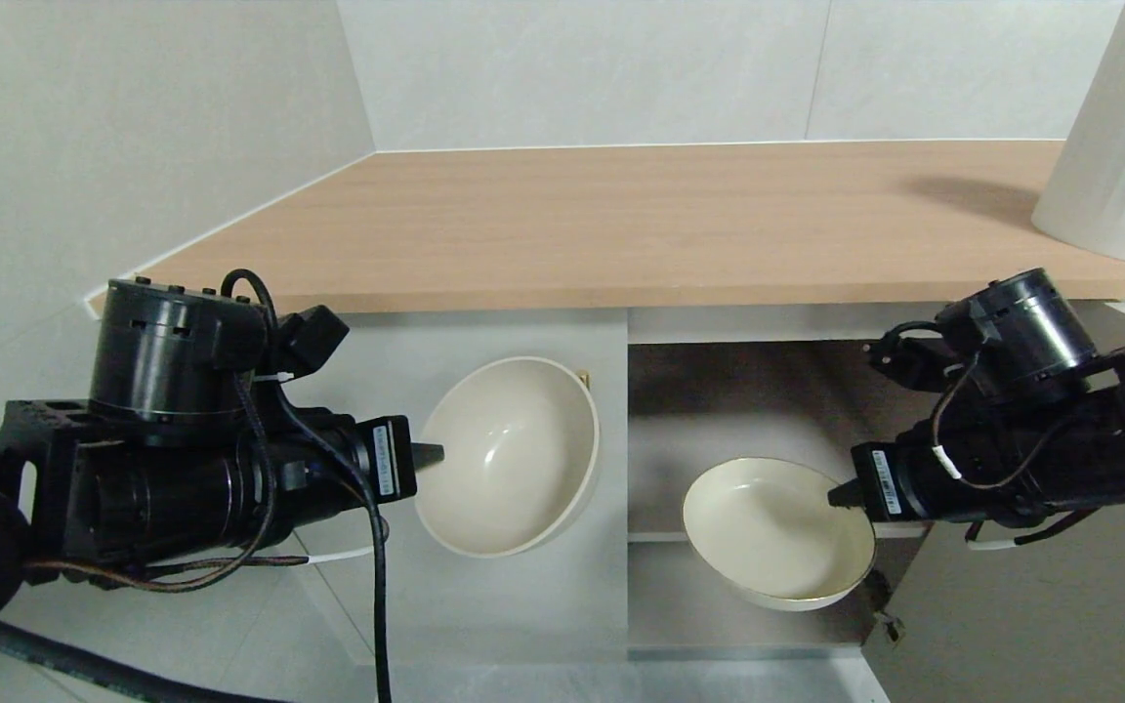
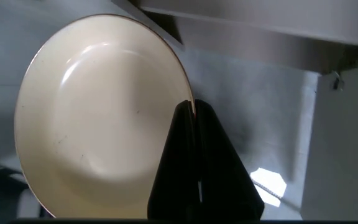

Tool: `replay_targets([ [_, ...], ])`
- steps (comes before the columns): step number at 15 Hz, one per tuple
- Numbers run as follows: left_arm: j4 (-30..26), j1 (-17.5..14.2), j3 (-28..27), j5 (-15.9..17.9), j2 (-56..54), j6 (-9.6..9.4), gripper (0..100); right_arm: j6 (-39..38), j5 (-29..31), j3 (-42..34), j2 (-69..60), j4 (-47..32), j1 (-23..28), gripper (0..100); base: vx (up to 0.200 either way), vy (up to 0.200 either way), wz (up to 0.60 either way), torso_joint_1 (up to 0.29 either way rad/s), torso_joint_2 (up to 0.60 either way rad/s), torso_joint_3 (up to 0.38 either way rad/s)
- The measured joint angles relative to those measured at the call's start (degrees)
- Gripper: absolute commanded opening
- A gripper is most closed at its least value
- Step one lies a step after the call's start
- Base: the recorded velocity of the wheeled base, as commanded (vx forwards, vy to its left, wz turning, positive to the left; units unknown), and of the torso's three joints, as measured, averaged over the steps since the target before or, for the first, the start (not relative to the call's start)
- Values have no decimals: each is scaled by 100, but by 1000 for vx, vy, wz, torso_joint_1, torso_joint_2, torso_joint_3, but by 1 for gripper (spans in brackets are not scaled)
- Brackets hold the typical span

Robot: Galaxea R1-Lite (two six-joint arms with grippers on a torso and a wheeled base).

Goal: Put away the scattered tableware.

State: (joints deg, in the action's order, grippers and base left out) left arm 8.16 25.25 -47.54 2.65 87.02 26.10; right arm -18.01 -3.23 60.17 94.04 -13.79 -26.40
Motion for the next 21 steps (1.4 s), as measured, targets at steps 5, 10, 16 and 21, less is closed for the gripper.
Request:
replay_targets([
  [5, 0, 5, 0, 0, 0, -2, 0, -27, 250, -1, 1079, 690, 96, 0, 0, 0, 0, 0, 0, 0],
  [10, -1, 7, 0, 0, 0, -2, 0, -178, 497, -1, 2366, 2063, 319, 0, 0, 0, 0, 0, 0, 0],
  [16, -1, 7, 0, 0, 28, -2, 0, -433, 1042, 41, 3457, 3867, 675, 0, 0, 0, 0, 0, 0, 0],
  [21, -1, 7, 0, 0, 39, 0, 0, -741, 1438, 341, 3945, 4164, 836, 0, 0, 0, 0, 0, 0, 0],
])
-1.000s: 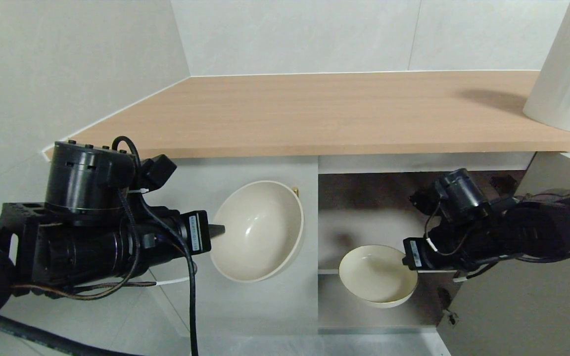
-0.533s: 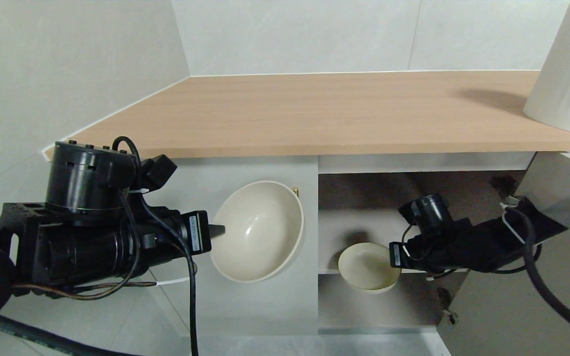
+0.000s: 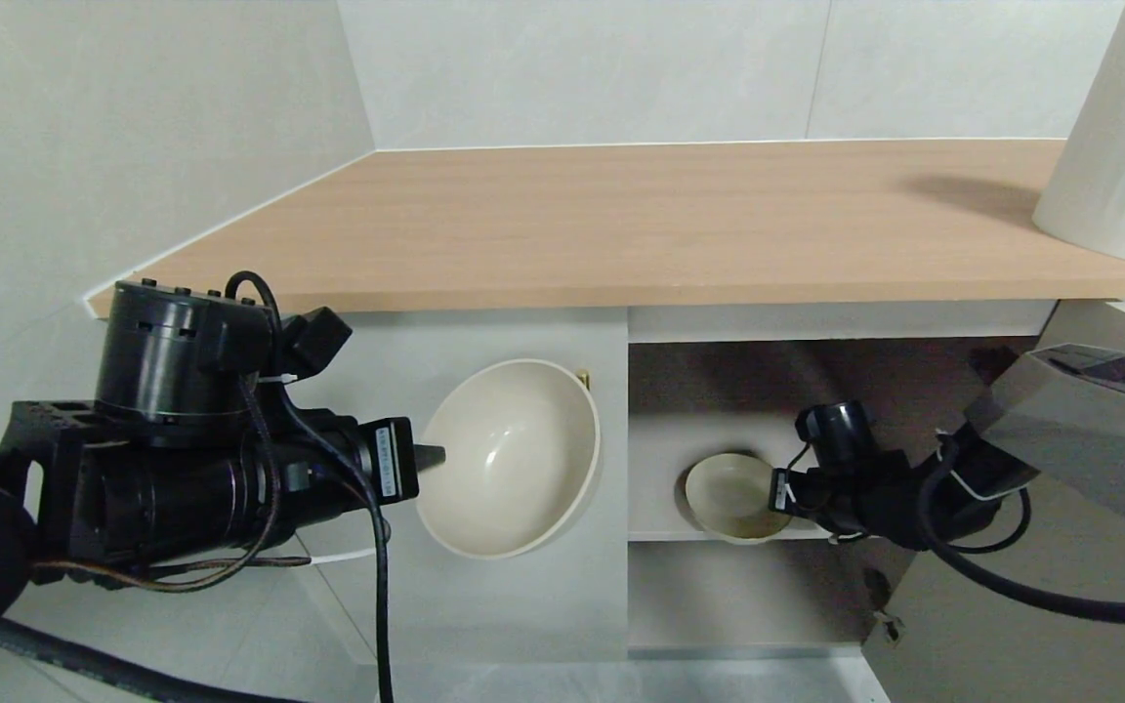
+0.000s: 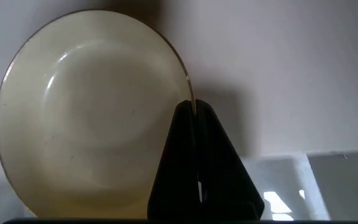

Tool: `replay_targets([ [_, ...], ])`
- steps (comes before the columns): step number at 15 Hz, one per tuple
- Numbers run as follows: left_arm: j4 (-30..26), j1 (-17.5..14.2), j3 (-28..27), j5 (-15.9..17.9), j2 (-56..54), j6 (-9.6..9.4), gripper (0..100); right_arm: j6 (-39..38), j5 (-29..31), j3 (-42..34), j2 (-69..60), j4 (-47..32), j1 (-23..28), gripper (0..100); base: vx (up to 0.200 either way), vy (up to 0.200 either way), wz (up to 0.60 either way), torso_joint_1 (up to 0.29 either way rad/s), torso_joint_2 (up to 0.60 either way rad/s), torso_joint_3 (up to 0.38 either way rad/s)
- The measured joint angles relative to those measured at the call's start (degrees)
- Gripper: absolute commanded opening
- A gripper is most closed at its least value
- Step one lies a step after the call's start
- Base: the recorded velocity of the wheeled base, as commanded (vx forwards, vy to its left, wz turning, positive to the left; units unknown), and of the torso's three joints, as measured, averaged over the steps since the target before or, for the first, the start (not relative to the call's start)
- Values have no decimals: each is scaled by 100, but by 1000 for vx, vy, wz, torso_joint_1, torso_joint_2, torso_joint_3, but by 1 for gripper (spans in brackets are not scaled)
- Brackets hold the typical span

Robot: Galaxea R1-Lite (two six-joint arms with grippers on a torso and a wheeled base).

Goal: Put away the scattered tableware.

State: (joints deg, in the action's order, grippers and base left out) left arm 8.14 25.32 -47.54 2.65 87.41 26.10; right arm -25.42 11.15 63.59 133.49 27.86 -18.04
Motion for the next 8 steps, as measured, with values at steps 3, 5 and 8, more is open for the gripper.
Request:
replay_targets([
  [3, 0, 0, 0, 0, 5, -2, 0, -171, 184, 271, 196, 4, 41, 0, 0, 0, 0, 0, 0, 0],
  [5, 1, 0, 0, -5, 16, -2, 0, -263, 217, 396, 278, 11, 57, 0, 0, 0, 0, 0, 0, 0],
  [8, 0, 0, 0, -7, 30, -2, 0, -340, 367, 564, 375, 9, 115, 0, 0, 0, 0, 0, 0, 0],
])
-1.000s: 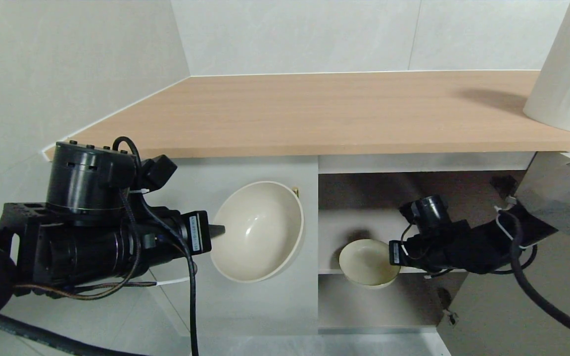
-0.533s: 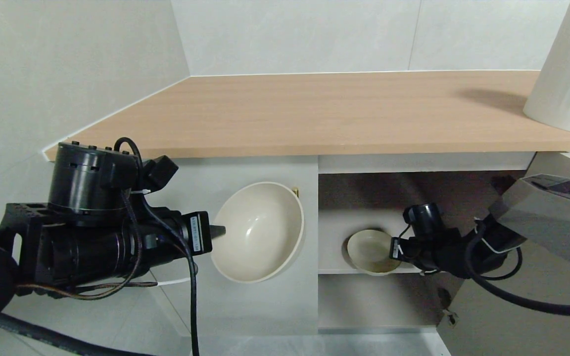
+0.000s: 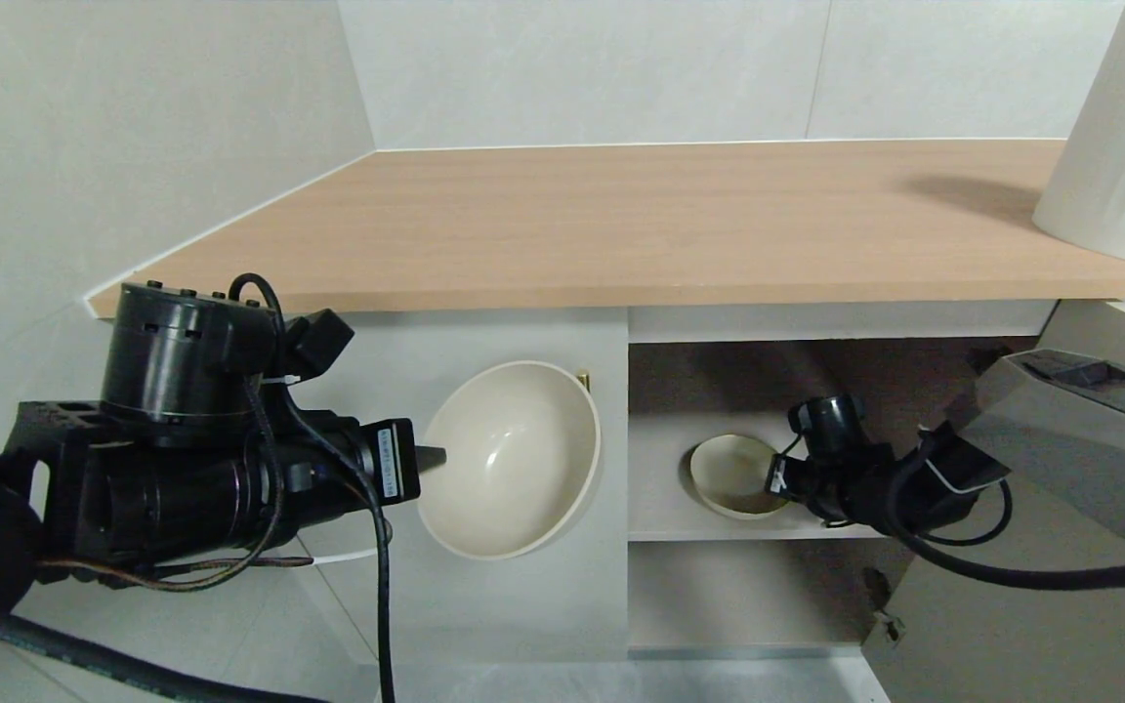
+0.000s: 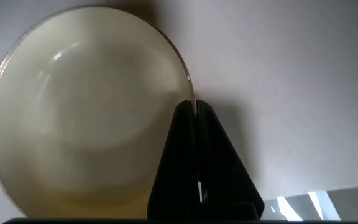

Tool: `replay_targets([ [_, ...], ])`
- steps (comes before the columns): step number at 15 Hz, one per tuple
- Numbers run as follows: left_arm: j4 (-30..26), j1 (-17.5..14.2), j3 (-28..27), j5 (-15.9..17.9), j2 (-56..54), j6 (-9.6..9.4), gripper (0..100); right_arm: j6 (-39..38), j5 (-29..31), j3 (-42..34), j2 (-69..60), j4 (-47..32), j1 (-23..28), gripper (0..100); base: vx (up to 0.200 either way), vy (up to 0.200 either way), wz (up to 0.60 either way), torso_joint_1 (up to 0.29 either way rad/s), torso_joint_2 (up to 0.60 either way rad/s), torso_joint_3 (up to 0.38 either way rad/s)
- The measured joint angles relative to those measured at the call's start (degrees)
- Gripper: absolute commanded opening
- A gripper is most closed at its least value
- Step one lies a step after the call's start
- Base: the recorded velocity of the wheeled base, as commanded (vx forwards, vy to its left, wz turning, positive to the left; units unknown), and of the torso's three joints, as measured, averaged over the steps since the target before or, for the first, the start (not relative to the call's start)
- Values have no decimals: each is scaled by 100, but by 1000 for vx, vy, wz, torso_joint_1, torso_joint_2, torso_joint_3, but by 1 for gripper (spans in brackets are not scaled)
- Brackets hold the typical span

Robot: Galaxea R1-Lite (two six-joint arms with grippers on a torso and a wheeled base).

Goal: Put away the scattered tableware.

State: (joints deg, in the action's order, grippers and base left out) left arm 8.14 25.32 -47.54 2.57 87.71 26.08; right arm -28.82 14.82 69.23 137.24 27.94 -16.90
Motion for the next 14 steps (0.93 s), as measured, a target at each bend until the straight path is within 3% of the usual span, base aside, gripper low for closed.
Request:
replay_targets([
  [3, 1, 0, 0, -1, 2, 0, 0, -5, 12, 34, 29, 2, 17, 0, 0, 0, 0, 0, 0, 0],
  [4, 1, 0, 0, 2, 7, 0, 0, -5, 12, 37, 29, 2, 23, 100, 0, 0, 0, 0, 0, 0],
  [14, 11, 135, 11, -11, 95, 2, 0, 16, -161, -424, -577, -11, -55, 100, 0, 0, 0, 0, 0, 0],
])
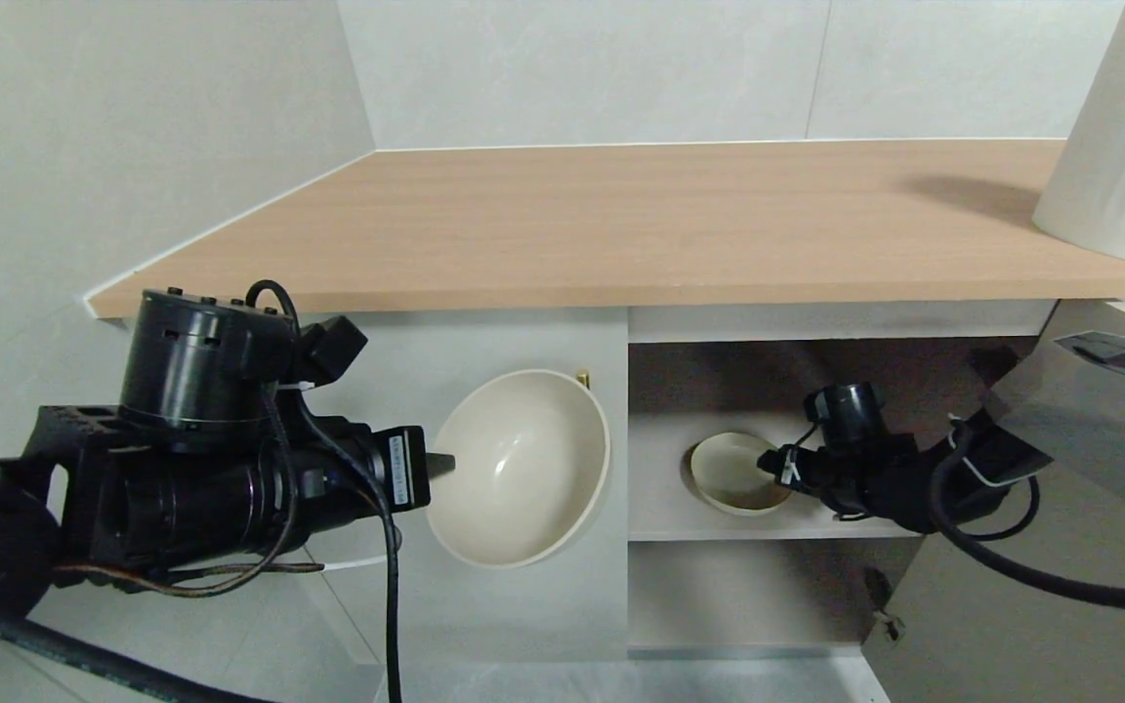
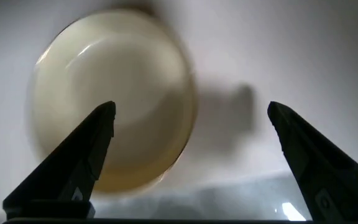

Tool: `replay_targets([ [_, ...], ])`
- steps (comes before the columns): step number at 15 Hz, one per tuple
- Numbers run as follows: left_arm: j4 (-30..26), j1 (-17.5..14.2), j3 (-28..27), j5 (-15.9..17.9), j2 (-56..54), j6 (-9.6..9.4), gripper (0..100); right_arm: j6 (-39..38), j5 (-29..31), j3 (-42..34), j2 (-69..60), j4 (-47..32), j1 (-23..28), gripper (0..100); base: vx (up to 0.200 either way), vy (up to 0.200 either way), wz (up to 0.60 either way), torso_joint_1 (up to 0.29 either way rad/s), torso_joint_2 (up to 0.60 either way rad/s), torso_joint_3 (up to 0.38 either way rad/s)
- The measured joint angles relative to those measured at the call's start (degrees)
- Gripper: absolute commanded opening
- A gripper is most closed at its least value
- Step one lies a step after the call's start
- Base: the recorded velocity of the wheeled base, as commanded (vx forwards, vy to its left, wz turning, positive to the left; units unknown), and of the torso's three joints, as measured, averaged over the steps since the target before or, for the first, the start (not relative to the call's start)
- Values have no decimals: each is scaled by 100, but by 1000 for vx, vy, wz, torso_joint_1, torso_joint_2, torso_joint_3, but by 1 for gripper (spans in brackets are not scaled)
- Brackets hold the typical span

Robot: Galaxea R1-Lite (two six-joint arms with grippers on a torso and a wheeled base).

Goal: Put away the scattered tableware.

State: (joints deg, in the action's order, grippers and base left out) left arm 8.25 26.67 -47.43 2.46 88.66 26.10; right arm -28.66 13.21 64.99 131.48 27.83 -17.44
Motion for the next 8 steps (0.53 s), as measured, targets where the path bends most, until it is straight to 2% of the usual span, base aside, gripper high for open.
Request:
replay_targets([
  [3, -115, 234, 88, -15, 117, -2, 0, 41, -364, -463, -551, -22, -284, 100, 0, 0, 0, 0, 0, 0],
  [5, -616, 439, 94, -20, 235, -2, 0, 197, -619, -820, -998, -20, -595, 100, 0, 0, 0, 0, 0, 0],
  [8, -1085, 734, 96, -23, 423, -2, 0, 628, -1015, -1454, -1698, -22, -1165, 100, 0, 0, 0, 0, 0, 0],
])
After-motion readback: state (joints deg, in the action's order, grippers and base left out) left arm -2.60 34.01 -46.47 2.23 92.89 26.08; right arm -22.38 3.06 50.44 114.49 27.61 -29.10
